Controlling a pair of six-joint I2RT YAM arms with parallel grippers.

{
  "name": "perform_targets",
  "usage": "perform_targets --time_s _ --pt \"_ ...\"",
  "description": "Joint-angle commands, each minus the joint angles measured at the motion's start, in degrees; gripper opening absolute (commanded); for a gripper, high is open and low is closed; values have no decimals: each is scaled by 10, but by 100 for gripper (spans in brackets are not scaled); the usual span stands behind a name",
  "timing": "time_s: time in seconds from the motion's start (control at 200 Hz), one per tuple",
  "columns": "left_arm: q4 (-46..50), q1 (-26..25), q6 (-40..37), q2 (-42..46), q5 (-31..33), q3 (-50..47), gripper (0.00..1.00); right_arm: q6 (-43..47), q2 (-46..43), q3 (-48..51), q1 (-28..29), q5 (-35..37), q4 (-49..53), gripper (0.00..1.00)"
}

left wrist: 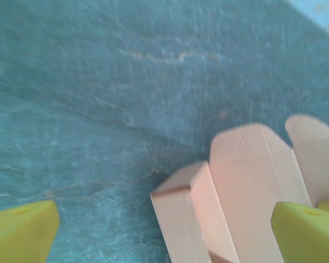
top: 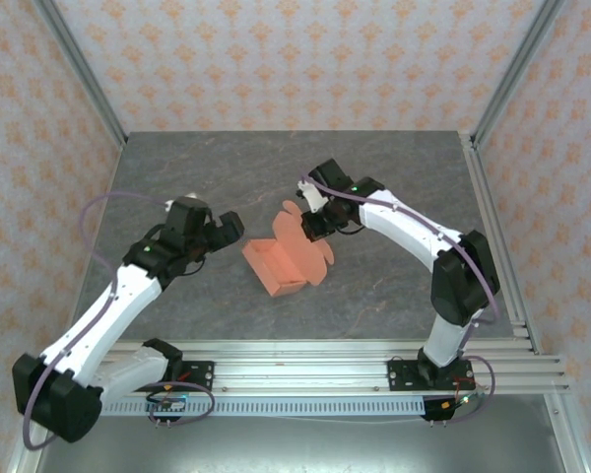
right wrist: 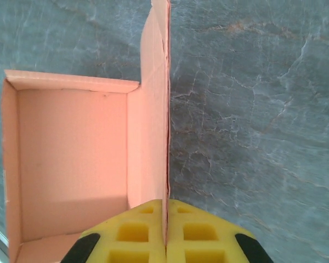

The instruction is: Fold the paper box

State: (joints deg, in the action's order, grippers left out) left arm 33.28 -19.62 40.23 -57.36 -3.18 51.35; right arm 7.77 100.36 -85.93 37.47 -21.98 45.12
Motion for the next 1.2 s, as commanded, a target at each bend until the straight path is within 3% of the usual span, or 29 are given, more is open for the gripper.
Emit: perform_targets --time_s 0.0,0.09,0.2,0.435,0.495,0.535,0.591,0.641,0.846,1.016,1.196 --pt "37 18 -20 15 51 18 100 100 4 -55 33 133 133 0" --pt "13 28 -25 2 37 17 100 131 16 -82 57 214 149 0" --pt "-27 32 -27 -25 21 13 100 158 22 -93 72 258 128 0" --pt "-99 33 -63 -74 -11 5 100 220 21 -70 79 197 82 0" --pt "-132 33 -77 -74 -10 -10 91 231 25 -59 79 186 65 0" --pt "-163 34 -87 -71 -16 -26 83 233 29 -57 79 189 57 10" --pt "-215 36 -117 -68 -37 -49 79 229 34 -63 79 192 61 24" --pt "-250 38 -142 -72 -59 -63 77 223 34 -69 79 188 65 29" --pt "-331 41 -312 -149 -242 -39 82 184 -8 -64 79 188 50 55" --pt "-319 48 -479 -205 -380 7 86 143 -57 -31 72 191 16 66" --pt "-233 57 -615 -184 -411 19 89 68 -191 75 54 180 -80 70"
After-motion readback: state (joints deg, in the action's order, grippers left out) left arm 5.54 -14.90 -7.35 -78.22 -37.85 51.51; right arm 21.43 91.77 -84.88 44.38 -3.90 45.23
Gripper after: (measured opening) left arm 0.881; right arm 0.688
